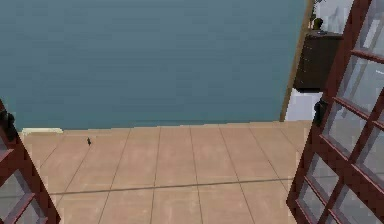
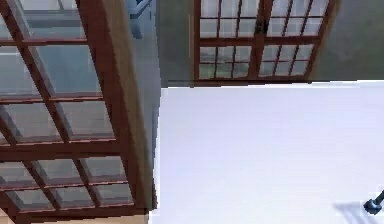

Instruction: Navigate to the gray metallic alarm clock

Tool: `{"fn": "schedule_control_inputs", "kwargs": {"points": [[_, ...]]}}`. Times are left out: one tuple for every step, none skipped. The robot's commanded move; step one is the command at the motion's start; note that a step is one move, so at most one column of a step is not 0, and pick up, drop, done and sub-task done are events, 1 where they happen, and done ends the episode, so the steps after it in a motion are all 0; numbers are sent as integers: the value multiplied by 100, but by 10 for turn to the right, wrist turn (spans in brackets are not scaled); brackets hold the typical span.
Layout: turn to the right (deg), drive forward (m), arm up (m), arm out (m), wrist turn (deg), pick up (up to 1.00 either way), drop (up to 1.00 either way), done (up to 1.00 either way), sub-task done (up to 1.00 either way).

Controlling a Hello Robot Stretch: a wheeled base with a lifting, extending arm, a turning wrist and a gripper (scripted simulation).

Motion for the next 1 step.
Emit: {"fn": "schedule_control_inputs", "kwargs": {"points": [[30,0,0,0,0,0,0,0,0]]}}
